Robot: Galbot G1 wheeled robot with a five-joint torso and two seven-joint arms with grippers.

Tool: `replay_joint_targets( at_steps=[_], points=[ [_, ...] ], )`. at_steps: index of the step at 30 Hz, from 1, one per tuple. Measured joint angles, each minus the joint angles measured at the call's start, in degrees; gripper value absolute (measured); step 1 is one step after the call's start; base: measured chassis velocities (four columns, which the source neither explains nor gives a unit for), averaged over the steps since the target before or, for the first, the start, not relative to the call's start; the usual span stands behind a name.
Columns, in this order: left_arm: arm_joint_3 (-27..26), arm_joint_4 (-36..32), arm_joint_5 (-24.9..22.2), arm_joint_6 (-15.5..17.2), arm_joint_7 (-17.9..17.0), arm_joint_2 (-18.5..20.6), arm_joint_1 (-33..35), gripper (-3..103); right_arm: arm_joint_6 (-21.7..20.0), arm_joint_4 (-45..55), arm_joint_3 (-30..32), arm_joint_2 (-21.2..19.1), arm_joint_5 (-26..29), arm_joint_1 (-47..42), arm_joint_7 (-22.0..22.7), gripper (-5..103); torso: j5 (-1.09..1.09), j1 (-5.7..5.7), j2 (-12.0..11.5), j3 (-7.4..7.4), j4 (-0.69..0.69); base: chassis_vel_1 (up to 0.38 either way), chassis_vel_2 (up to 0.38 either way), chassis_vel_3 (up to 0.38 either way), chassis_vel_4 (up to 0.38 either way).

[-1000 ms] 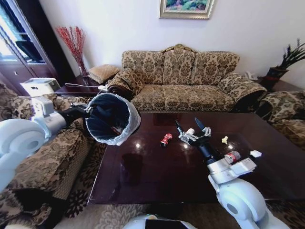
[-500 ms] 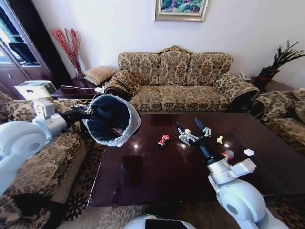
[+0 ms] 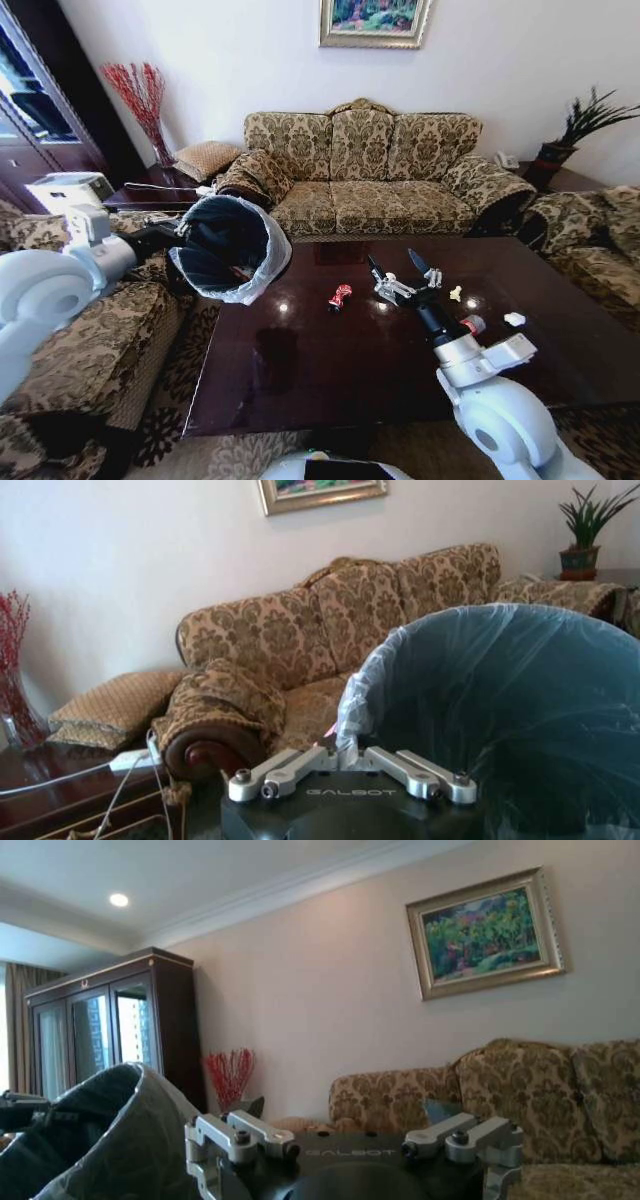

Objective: Move to the front of the table and place the trash on the table into the trash bin.

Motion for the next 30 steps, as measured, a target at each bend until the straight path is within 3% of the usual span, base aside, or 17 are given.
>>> replay_joint_targets(
  at_steps=[7, 13, 18, 21, 30],
  points=[
    [0.0, -0.1, -0.2, 0.3, -0.5, -0.8, 0.3, 1, 0.1, 0.0, 0.0, 0.0, 0.0, -0.2, 0.0, 100, 0.00, 0.76, 1.7, 0.96, 0.00, 0.000, 0.000, 0.000, 0.000],
    [0.2, -1.0, -1.0, 0.3, -3.4, -3.9, 1.2, 1, 0.3, 0.0, -0.5, 0.5, -0.3, -0.5, 0.0, 100, 0.00, 1.40, 3.2, 1.81, 0.01, 0.000, 0.000, 0.000, 0.000],
    [0.1, -3.2, 0.0, 0.6, -5.0, -9.1, 2.4, 1, 0.3, 0.0, -1.0, 1.0, -1.2, -1.0, 0.0, 100, -0.01, 1.49, 3.4, 1.96, 0.00, 0.000, 0.000, 0.000, 0.000],
    [-0.3, -5.2, 2.7, 1.2, -6.5, -15.8, 5.0, 1, 0.1, 0.0, -1.4, 1.7, -2.5, -2.1, 0.5, 100, -0.01, 1.47, 3.4, 1.95, 0.00, 0.000, 0.000, 0.000, 0.000],
    [-0.7, -3.6, 8.4, 0.5, -10.9, -24.2, 10.1, 1, 0.2, 0.0, -1.1, 3.4, -5.3, -3.8, 1.4, 100, -0.03, 1.39, 3.2, 1.85, 0.02, 0.000, 0.000, 0.000, 0.000]
  ],
)
